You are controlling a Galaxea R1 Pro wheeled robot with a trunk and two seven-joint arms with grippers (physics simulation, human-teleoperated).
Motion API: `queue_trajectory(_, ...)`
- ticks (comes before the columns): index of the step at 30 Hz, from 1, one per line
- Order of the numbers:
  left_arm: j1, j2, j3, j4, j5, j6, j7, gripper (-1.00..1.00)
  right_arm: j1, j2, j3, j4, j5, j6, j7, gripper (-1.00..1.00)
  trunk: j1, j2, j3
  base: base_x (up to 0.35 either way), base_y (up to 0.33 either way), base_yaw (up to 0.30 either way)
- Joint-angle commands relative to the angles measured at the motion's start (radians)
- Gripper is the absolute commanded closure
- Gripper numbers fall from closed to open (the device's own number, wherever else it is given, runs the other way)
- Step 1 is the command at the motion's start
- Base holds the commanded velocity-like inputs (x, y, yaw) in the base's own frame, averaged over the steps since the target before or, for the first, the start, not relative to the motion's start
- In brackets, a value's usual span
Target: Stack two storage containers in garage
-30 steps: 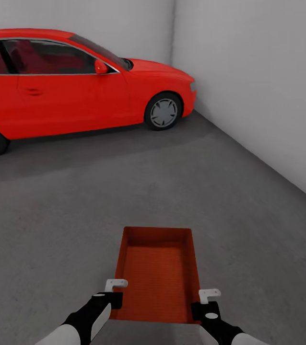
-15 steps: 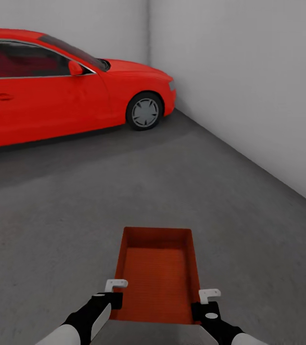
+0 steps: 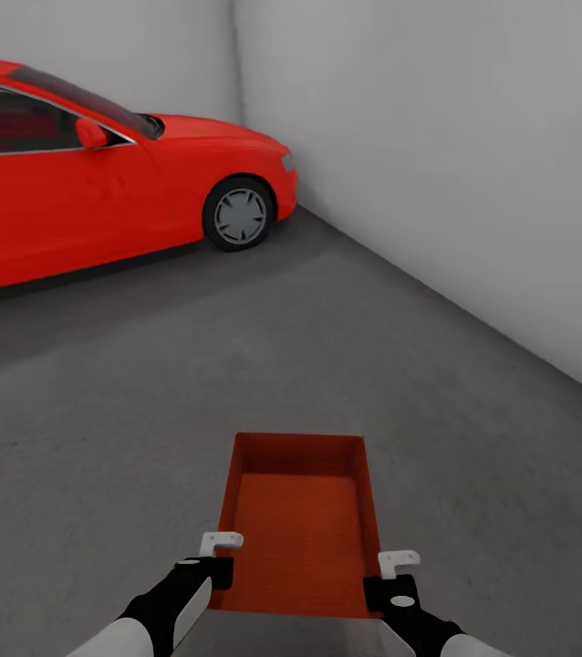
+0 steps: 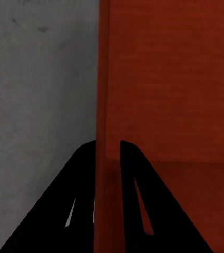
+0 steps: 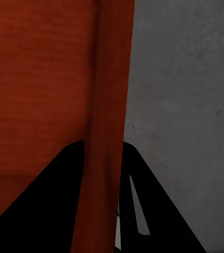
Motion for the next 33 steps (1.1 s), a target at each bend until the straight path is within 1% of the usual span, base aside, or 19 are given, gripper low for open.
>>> queue_trajectory(1, 0.0, 0.002, -0.043, -0.006, 0.009, 0.003, 0.002, 1.0, -0.001, -0.018, 0.003, 0.001, -0.035, 0.001, -0.003, 1.0, 0.0, -0.002, -0.002, 0.007, 0.0, -0.248)
queue_trajectory(7, 0.0, 0.004, -0.044, -0.006, 0.009, -0.001, 0.002, 1.0, -0.001, -0.018, 0.003, 0.001, -0.036, 0.001, -0.003, 1.0, 0.0, -0.002, -0.002, 0.187, 0.021, -0.248)
queue_trajectory(33, -0.001, 0.004, -0.045, -0.006, 0.009, -0.001, 0.002, 1.0, -0.001, -0.018, 0.003, 0.001, -0.035, 0.001, -0.005, 1.0, 0.0, -0.002, -0.002, 0.319, 0.079, -0.248)
